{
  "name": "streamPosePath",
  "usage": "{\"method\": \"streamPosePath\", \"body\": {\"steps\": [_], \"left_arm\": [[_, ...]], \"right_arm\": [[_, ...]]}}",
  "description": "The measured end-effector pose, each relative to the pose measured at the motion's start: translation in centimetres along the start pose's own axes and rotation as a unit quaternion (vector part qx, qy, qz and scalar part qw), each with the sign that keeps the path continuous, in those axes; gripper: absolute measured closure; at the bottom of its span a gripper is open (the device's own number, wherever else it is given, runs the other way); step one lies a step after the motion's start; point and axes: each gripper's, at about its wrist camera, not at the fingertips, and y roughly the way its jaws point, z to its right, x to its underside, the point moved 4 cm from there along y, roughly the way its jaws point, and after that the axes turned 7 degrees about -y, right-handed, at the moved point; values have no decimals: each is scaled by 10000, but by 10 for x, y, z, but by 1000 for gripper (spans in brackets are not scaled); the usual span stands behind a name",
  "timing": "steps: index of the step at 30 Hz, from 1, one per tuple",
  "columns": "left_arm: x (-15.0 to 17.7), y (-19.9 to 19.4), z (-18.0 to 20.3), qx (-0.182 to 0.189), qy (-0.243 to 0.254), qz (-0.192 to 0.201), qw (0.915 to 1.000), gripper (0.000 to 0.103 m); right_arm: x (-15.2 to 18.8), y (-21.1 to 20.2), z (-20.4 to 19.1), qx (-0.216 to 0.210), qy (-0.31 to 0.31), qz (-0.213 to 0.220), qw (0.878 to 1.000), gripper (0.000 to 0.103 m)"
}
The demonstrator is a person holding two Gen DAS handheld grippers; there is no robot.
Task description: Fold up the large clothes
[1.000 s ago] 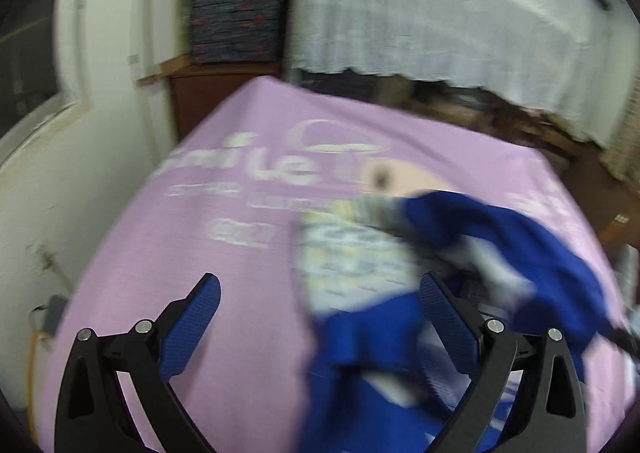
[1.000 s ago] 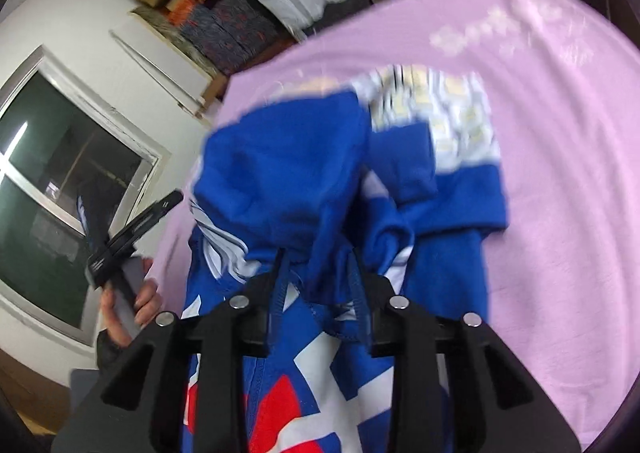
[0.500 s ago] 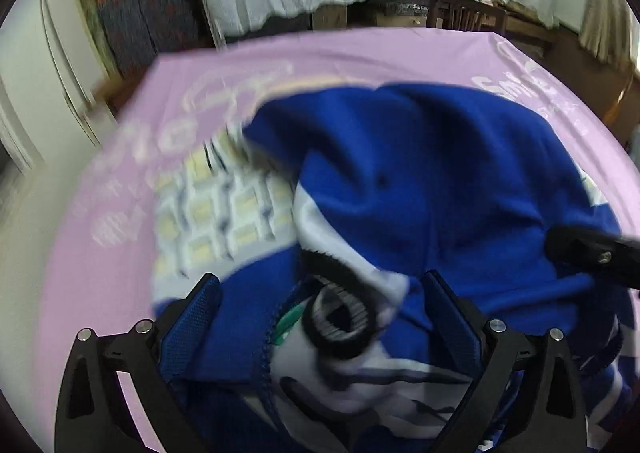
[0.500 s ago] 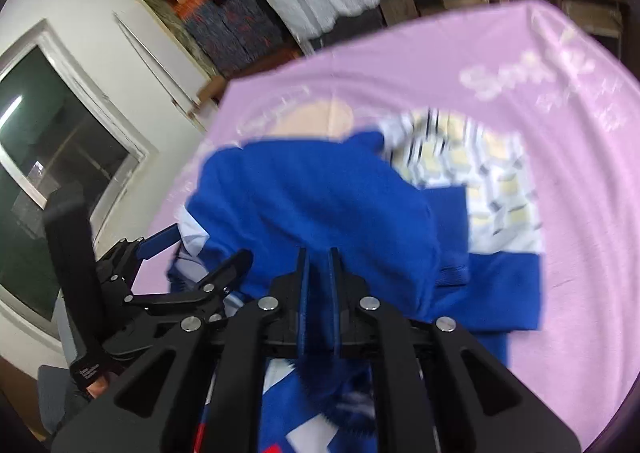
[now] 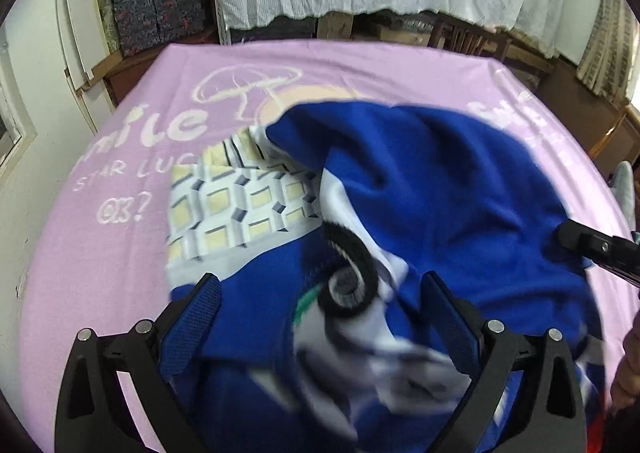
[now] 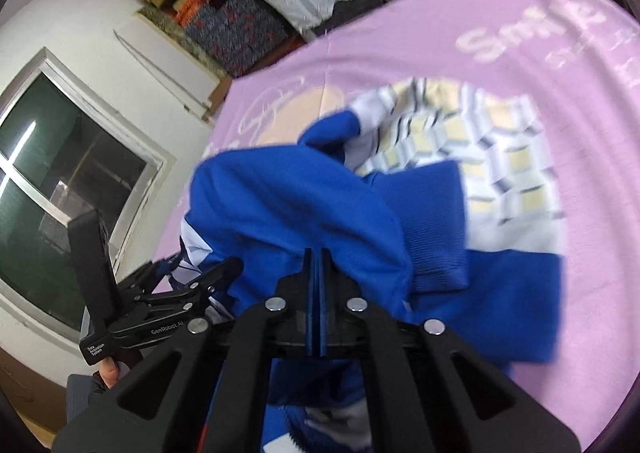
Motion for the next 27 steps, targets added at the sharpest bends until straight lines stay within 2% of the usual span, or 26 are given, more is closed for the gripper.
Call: {"method": "streamPosePath", "body": {"steps": [4,8,10,11,14,16,18,20,22,24,26,27], "left_arm": [[19,-28,11,156,256,94,9995,3],[43,-23,23,-51,677,-41,9977,3],[51,-9,24,-278,763,-253,9964,3],[54,-2,22,-323,768,-399,9957,3],[53,2,14,-93,539,-471,9974,3],[53,4,7,40,396,-507,9979,3],[55,2,6,-14,392,-497,9980,3],[55,-4,2,-128,382,-446,9982,3],[52,-20,-6,-103,306,-255,9992,3],[51,-40,-20,40,157,-64,9998,3],[50,-51,-34,44,55,50,10000,3],[51,-56,-44,-19,-15,105,9999,3]], "right_arm": [[10,-29,-4,-137,-21,200,9997,97],[30,-34,-19,-220,-203,11,9996,97],[38,-23,-25,-204,-215,-206,9993,96],[41,-18,-24,-139,-202,-291,9993,96],[47,2,-12,-16,-15,-657,9978,100],[47,6,-2,-211,232,-731,9968,103],[47,5,7,-480,558,-734,9946,103],[49,-2,10,-555,651,-662,9941,102],[48,-17,8,-574,605,-468,9954,100],[50,-35,4,-510,505,-255,9971,90],[54,-57,6,-341,421,-50,9985,71],[57,-66,11,-265,441,2,9987,68]]}}
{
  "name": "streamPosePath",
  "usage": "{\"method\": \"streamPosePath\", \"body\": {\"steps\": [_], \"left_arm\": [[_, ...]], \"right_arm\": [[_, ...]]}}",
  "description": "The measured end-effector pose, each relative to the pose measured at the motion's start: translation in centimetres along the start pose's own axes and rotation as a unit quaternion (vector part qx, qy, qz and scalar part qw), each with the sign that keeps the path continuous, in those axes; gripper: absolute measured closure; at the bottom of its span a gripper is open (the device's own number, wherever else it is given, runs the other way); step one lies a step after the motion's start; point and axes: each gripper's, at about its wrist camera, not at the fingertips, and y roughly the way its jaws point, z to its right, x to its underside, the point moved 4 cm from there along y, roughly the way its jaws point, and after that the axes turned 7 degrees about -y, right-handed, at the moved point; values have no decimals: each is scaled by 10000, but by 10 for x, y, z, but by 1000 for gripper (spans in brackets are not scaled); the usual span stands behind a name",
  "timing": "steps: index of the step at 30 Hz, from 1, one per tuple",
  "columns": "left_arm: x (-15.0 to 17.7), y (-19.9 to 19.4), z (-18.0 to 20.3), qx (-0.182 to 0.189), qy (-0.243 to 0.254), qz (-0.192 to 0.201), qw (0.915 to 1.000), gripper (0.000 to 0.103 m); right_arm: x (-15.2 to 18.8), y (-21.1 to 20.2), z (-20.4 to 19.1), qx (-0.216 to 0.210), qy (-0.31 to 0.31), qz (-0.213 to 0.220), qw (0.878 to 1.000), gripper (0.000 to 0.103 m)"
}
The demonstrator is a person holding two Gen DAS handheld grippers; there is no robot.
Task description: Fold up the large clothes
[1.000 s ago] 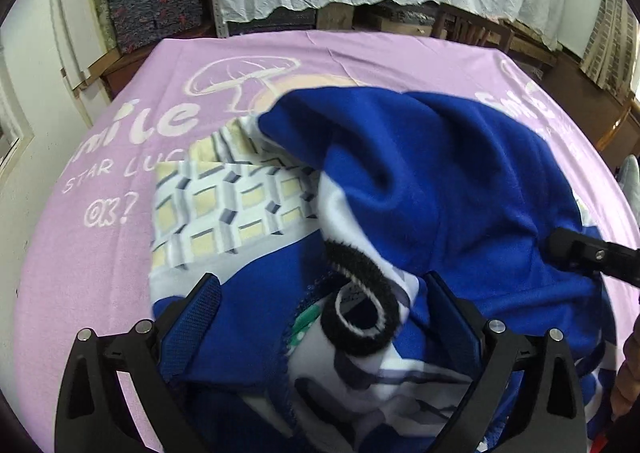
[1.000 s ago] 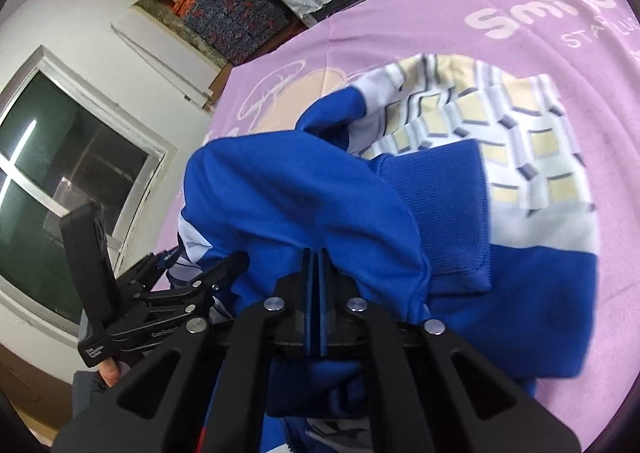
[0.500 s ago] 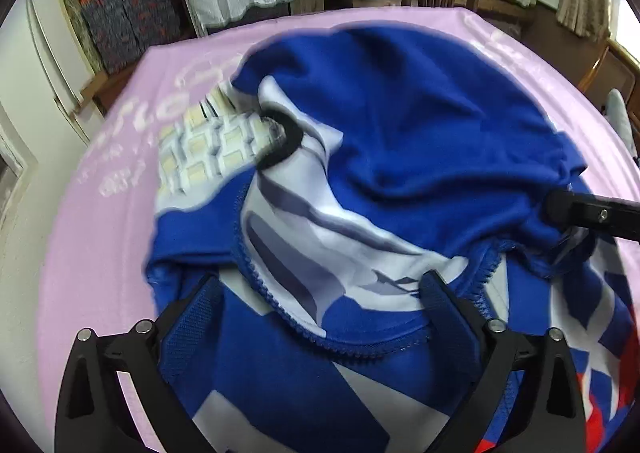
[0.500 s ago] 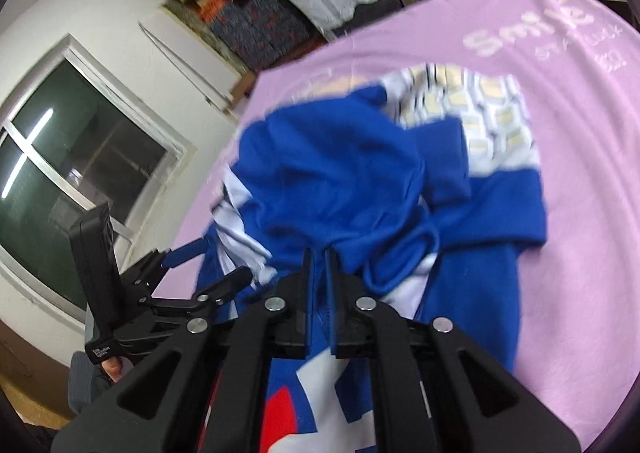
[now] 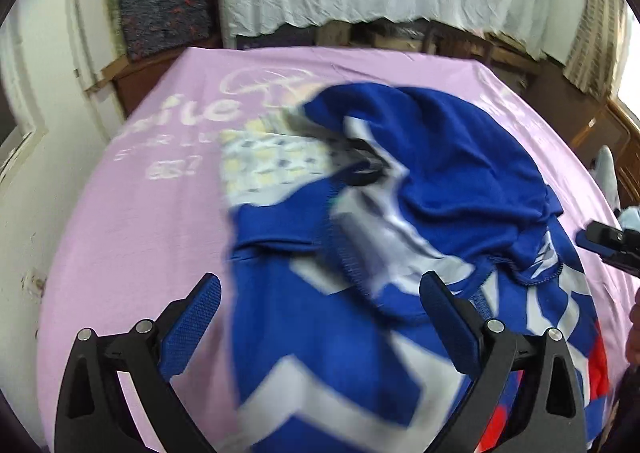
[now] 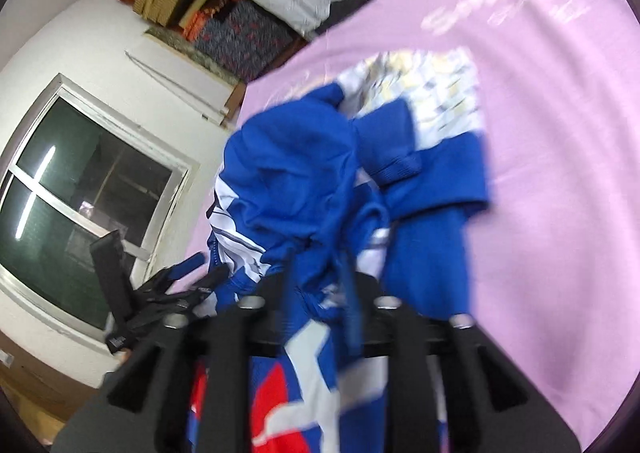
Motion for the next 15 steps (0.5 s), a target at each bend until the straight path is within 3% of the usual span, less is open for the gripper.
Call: {"method": "streamPosePath", "body": {"steps": [4,8,15], "left_arm": [[6,1,-36,-45,-396,-163,9991,4],[20,7,-50,556,-798,-663,9930,8],[46,-9,-31,951,-537,-798,9908,14]], "right_arm": [[9,-24,26,105,312,36,9995,68],[19,-27,42,91,534,-86,9985,68],[40,-27,31,44,366,-377,9986,68]]}}
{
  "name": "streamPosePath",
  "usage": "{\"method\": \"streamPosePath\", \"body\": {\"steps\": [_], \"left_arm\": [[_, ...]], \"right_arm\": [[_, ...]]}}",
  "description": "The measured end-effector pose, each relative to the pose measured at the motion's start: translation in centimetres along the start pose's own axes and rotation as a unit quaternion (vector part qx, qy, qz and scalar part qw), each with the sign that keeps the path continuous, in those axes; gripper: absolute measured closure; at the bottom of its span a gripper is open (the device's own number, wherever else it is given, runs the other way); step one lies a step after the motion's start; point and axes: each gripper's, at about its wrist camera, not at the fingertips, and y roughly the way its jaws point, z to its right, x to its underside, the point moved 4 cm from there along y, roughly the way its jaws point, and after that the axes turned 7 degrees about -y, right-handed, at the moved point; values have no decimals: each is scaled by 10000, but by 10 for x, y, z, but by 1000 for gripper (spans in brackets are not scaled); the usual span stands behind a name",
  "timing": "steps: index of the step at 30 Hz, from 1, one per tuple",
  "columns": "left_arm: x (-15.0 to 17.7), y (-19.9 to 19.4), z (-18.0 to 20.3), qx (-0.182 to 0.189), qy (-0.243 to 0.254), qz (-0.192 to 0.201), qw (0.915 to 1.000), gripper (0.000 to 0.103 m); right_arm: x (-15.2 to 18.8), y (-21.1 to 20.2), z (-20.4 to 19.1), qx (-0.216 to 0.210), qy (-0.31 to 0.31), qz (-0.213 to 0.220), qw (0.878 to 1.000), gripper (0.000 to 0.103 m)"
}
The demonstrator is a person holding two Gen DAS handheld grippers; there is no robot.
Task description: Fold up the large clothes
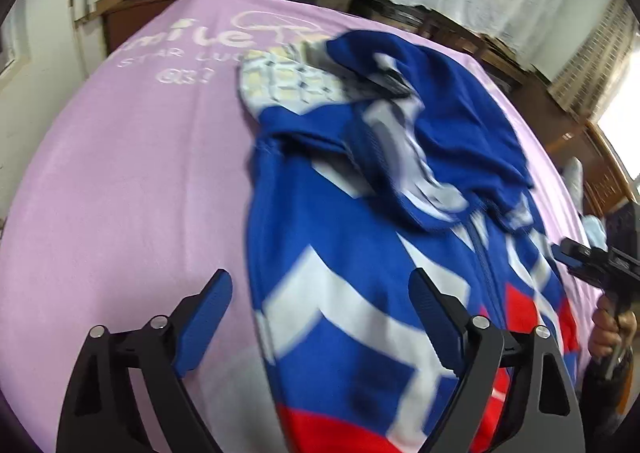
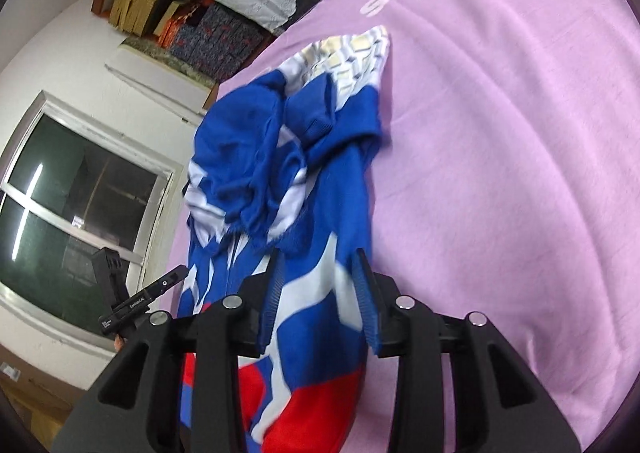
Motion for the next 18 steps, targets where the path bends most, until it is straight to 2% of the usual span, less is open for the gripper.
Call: {"method": "streamPosePath", "body": {"steps": [5,10,14,18], "left_arm": [[29,-13,8,266,86,-85,9996,15],[59,-31,14,952,-137,-280,9950,19],[84,-42,24,1181,-110,-290,9925,21],[99,-49,33,1400,-74,-292,9897,30]], "right_arm": [[22,-12,-2,69,-47,-46,10000,68],[51,-21,-10,-118,-120,-267,9995,64],[76,-28,-21,-219,-301,-369,9986,63],[97,-40,-32,-363,-454,-365,9976,61]]}}
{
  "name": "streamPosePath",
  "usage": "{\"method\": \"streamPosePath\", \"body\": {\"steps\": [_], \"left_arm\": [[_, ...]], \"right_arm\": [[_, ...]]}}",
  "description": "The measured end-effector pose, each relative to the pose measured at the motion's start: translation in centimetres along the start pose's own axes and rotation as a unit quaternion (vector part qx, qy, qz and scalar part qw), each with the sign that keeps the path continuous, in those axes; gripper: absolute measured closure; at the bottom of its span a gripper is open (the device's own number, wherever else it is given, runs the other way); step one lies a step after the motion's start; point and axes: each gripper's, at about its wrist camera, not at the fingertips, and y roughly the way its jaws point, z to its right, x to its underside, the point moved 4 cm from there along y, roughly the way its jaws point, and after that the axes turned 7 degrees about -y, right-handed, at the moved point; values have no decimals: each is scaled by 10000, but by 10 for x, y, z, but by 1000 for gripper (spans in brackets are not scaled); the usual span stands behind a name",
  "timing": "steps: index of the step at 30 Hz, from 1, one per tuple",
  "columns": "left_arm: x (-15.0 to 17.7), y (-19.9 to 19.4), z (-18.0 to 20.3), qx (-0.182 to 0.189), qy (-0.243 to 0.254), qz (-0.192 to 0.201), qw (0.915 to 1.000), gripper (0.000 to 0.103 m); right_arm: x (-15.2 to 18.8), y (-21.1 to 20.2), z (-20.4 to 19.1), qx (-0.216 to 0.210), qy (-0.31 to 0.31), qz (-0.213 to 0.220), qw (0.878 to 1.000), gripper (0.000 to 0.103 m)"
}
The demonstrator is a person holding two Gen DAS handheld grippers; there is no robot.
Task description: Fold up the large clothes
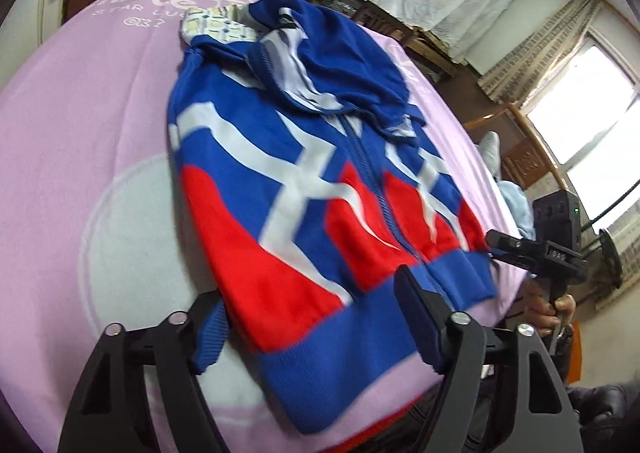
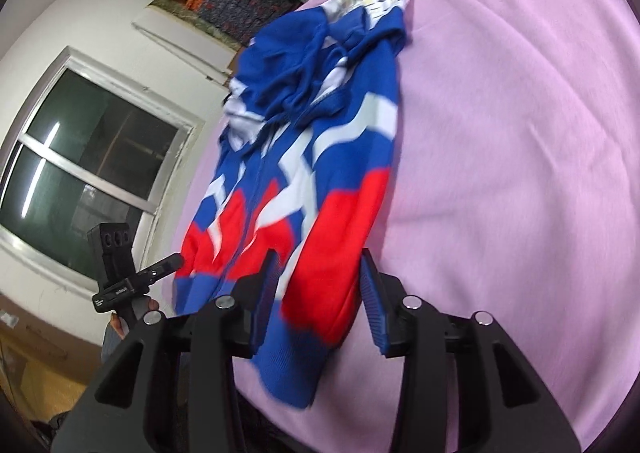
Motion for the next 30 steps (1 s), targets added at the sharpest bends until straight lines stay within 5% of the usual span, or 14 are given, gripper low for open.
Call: {"method": "streamPosePath", "body": {"steps": [9,16,20,23,26,30], "left_arm": [[-6,15,6,-22,96,148,9998,33],[3,3,-17,150,-177,351,9991,70],[2,3,-14,92,-80,336,9994,69],[4,5,-6,50,133,331,9994,53],[5,6,-3,-36,230,354,9991,53],[2,5,-13,-92,55,374,9992,80]], "right_arm": [[14,-1,-17,-26,-338,92,9994,57],[20,5,-25,267,-836,143,9960,69],[19,7,-24,238,-879,221,9956,74],[19,6,-23,129,-838,248,9961,75],[19,6,-23,65,-822,224,9963,74],[18,6,-22,15,-771,238,9967,74]]}}
